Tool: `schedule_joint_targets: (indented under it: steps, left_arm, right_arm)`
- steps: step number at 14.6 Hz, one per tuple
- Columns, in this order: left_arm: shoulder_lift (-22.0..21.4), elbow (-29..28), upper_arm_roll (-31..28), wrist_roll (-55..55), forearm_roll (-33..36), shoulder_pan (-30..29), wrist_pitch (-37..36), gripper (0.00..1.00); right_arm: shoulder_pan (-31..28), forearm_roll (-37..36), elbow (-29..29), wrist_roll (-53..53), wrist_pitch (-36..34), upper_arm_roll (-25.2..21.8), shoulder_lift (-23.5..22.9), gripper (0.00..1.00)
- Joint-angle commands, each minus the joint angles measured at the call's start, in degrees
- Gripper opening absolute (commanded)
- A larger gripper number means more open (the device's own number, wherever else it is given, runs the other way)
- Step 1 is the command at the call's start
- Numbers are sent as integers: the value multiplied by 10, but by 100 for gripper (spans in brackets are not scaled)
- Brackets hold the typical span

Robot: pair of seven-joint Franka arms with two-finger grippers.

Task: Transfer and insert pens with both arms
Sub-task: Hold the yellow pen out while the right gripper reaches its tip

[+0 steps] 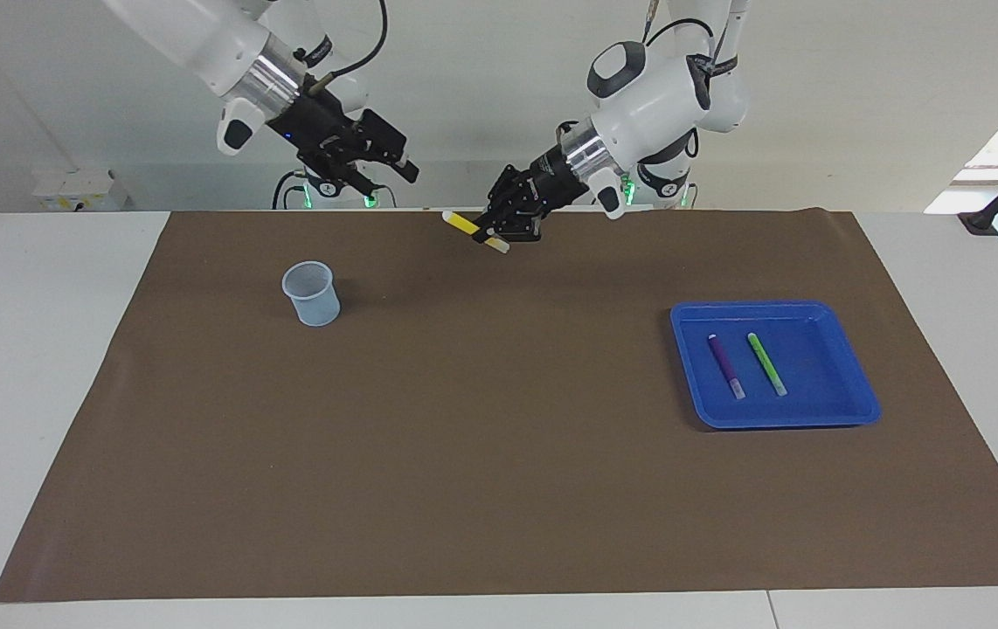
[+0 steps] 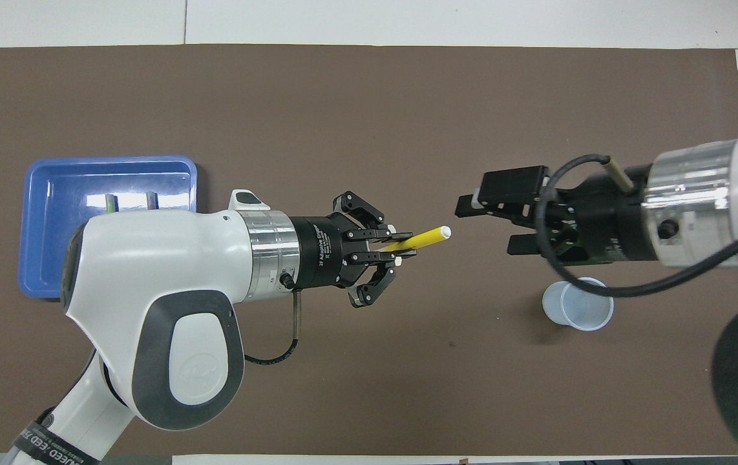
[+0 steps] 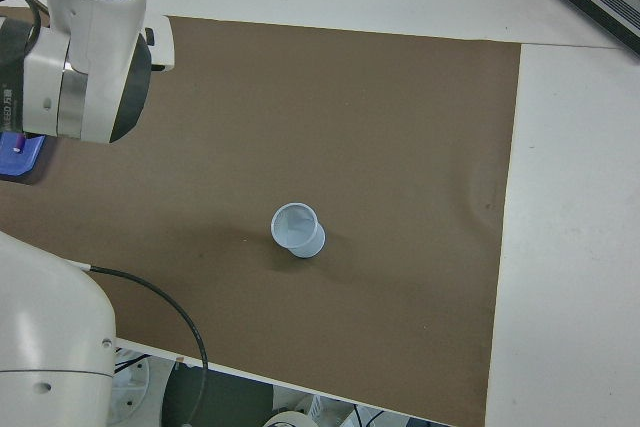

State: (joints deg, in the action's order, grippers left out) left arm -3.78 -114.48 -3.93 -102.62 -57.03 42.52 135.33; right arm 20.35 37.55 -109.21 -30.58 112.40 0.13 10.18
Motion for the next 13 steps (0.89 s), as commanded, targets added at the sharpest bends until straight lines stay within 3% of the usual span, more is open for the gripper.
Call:
schedule_joint_targets:
  steps: [1, 5, 8, 11, 13]
  left_arm:
    - [-19, -22, -3, -5, -14, 5, 11, 0]
    - [-19, -22, -4, -7, -15, 2, 10, 0]
    - [-19, -22, -3, -7, -15, 2, 10, 0]
    - [-19, -22, -3, -7, -15, 2, 10, 0]
    - [-19, -22, -4, -7, -15, 2, 10, 0]
  right_arm:
    - [18, 9, -57, 42, 22, 0, 34, 100]
    - [-10, 6, -54, 111, 3, 0, 31, 100]
    - [-12, 7, -50, 111, 14, 0, 27, 88]
    - [-5, 7, -51, 107, 37, 0, 27, 68]
    - [-5, 7, -51, 105, 40, 0, 27, 64]
